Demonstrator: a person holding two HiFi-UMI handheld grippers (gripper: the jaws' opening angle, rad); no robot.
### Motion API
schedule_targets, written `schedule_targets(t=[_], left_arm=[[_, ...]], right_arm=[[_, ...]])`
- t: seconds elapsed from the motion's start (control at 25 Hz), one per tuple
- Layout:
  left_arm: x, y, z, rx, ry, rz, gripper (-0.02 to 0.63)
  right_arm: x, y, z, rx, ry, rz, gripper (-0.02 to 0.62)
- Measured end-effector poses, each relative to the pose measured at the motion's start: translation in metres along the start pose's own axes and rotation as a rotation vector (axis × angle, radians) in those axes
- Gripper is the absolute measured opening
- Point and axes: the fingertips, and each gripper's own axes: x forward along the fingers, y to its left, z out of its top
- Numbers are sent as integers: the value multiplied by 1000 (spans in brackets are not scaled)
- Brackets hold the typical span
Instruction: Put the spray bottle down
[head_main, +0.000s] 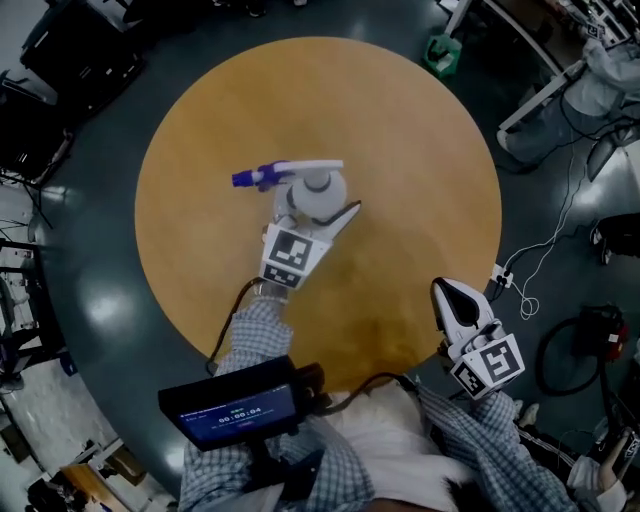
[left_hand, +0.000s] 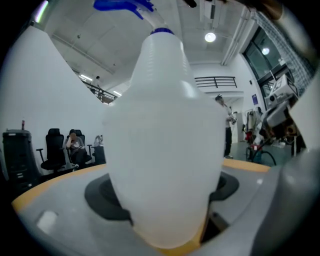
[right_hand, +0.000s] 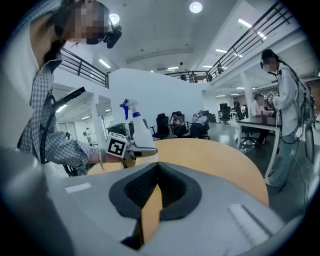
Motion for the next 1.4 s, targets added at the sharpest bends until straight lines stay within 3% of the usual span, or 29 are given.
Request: schedule_targets(t=[0.32, 0.56, 0.84, 1.24, 1.4], left_arm=[[57, 37, -32, 12, 56, 14, 422], [78, 49, -45, -22, 53, 14, 422], [92, 43, -58, 6, 91, 0, 422], [93, 43, -65, -41, 69, -2, 422], [92, 42, -76, -34, 119, -9, 422]], right_arm=[[8, -28, -18, 43, 41, -22, 2], [9, -43, -28, 65, 54, -60, 3], [8, -56, -39, 80, 78, -69, 3], [11, -49, -45, 73, 76, -48, 3], [10, -45, -45, 68, 75, -43, 3]])
